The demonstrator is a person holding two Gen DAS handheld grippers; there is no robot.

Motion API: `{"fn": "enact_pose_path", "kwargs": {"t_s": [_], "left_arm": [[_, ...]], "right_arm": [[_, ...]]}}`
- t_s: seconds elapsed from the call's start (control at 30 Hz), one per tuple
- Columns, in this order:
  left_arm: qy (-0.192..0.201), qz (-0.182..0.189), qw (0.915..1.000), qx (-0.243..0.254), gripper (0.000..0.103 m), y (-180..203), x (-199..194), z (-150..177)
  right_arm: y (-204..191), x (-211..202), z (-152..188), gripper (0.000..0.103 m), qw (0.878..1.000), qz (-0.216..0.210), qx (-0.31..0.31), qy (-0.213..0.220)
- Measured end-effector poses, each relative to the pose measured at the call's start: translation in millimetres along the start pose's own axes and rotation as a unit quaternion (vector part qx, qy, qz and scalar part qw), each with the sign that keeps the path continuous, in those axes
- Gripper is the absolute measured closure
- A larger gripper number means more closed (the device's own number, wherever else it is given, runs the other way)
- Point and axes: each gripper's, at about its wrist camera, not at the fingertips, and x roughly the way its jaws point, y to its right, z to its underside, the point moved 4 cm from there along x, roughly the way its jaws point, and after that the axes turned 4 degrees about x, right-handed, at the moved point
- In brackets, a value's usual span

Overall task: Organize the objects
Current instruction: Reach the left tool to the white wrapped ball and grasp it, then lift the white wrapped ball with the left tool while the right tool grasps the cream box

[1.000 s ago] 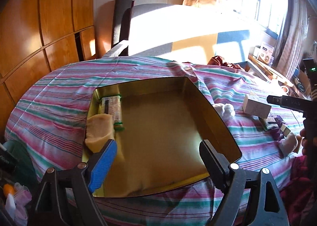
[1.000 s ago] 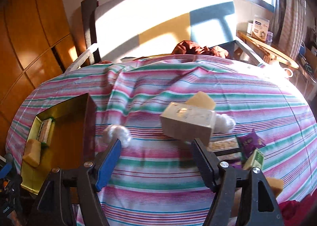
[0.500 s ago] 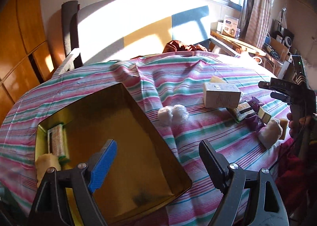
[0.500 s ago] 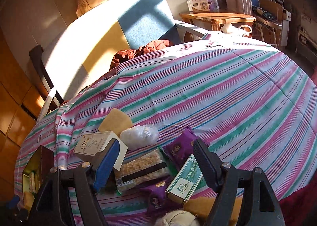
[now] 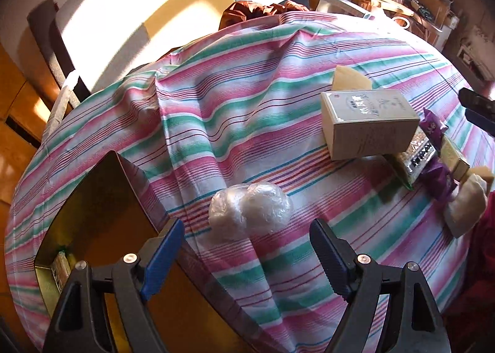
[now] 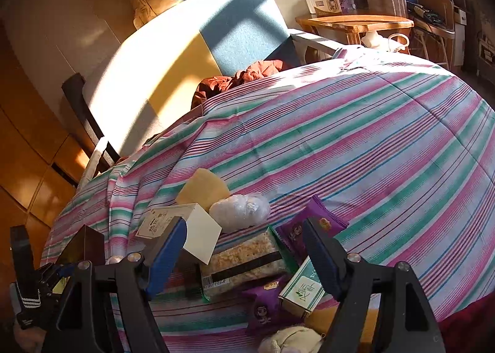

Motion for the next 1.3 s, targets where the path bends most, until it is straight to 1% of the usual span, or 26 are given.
{"fn": "enact_pose_path", "kwargs": {"t_s": [0.13, 0.17, 0.2, 0.23, 0.27, 0.33, 0.37, 0.4, 0.5, 0.6, 0.63, 0.7, 0.8, 0.9, 0.97, 1.0, 1.07, 1.13, 1.2, 1.27, 1.3], "left_arm": [[-0.022, -0.006, 0.9998, -0.001, 0.019, -1.0, 20.0, -4.4], [-0.026, -0.002, 0.9997, -0.002, 0.021, 0.0, 24.1, -4.6], [-0.029, 0.003, 0.9996, -0.001, 0.032, 1.1, 27.2, -4.2], [-0.034, 0.008, 0.9994, 0.001, 0.039, 2.8, 30.5, -3.4], [-0.035, 0.008, 0.9994, 0.001, 0.040, 4.0, 33.2, -2.5], [-0.023, 0.005, 0.9997, 0.002, 0.043, 4.9, 32.6, -0.7], [-0.016, 0.005, 0.9999, 0.002, 0.047, 5.2, 30.9, -0.7], [-0.007, 0.006, 1.0000, 0.000, 0.053, 4.9, 26.6, 0.4], [0.030, 0.019, 0.9993, -0.009, 0.054, 8.0, 4.6, 4.1], [0.069, 0.036, 0.9969, -0.017, 0.054, 14.6, -17.9, 15.9], [0.079, 0.038, 0.9960, -0.017, 0.054, 17.3, -24.4, 20.8], [0.096, 0.056, 0.9936, -0.022, 0.054, 23.1, -37.2, 28.8], [0.120, 0.080, 0.9891, -0.031, 0.054, 25.1, -57.3, 43.5], [0.140, 0.095, 0.9849, -0.038, 0.054, 23.0, -74.6, 57.8], [0.149, 0.107, 0.9824, -0.036, 0.054, 22.1, -82.9, 66.6], [0.153, 0.108, 0.9818, -0.035, 0.054, 21.7, -86.5, 71.6], [0.156, 0.112, 0.9807, -0.036, 0.054, 19.0, -92.1, 80.3], [0.159, 0.122, 0.9785, -0.048, 0.054, 15.8, -97.2, 89.3], [0.161, 0.127, 0.9767, -0.062, 0.054, 10.8, -100.1, 97.3], [0.162, 0.134, 0.9746, -0.079, 0.054, 4.3, -102.4, 104.3], [0.163, 0.133, 0.9740, -0.084, 0.054, 1.2, -103.7, 107.4]], "right_arm": [[1.2, -0.1, 0.1, 0.025, 1.000, -0.006, 0.004, -0.002], [1.2, -0.3, -0.1, 0.025, 1.000, -0.006, 0.004, -0.002], [1.1, -0.6, -0.2, 0.025, 1.000, -0.006, 0.005, -0.001], [0.9, -0.8, -0.2, 0.025, 1.000, -0.006, 0.005, 0.000], [0.8, -1.2, -0.4, 0.025, 1.000, -0.007, 0.004, 0.001], [0.8, -0.5, -0.3, 0.025, 1.000, -0.007, 0.004, 0.000], [1.0, -0.1, -0.2, 0.025, 1.000, -0.007, 0.005, -0.001], [1.0, 0.1, -0.1, 0.025, 1.000, -0.007, 0.004, -0.001], [0.6, 0.4, 0.9, 0.025, 1.000, -0.006, 0.002, -0.002], [-2.8, 1.0, 2.1, 0.025, 1.000, -0.006, -0.006, -0.005], [-4.1, 1.7, 2.4, 0.025, 1.000, -0.006, -0.011, -0.006], [-8.4, 3.5, 4.5, 0.025, 1.000, -0.006, -0.022, -0.011], [-20.4, 8.9, 10.0, 0.025, 0.998, -0.012, -0.050, -0.025], [-42.2, 18.4, 20.6, 0.025, 0.993, -0.021, -0.101, -0.054], [-63.5, 24.8, 27.4, 0.025, 0.984, -0.022, -0.161, -0.069], [-75.3, 28.4, 30.1, 0.025, 0.977, -0.018, -0.200, -0.075], [-97.0, 35.7, 34.1, 0.024, 0.958, -0.012, -0.273, -0.087], [-115.8, 46.0, 37.0, 0.018, 0.936, -0.009, -0.335, -0.106], [-130.3, 62.2, 41.6, 0.018, 0.908, 0.000, -0.398, -0.134], [-136.9, 81.8, 45.2, 0.018, 0.881, 0.028, -0.443, -0.163], [-138.7, 91.4, 46.3, 0.018, 0.870, 0.041, -0.460, -0.174]]}}
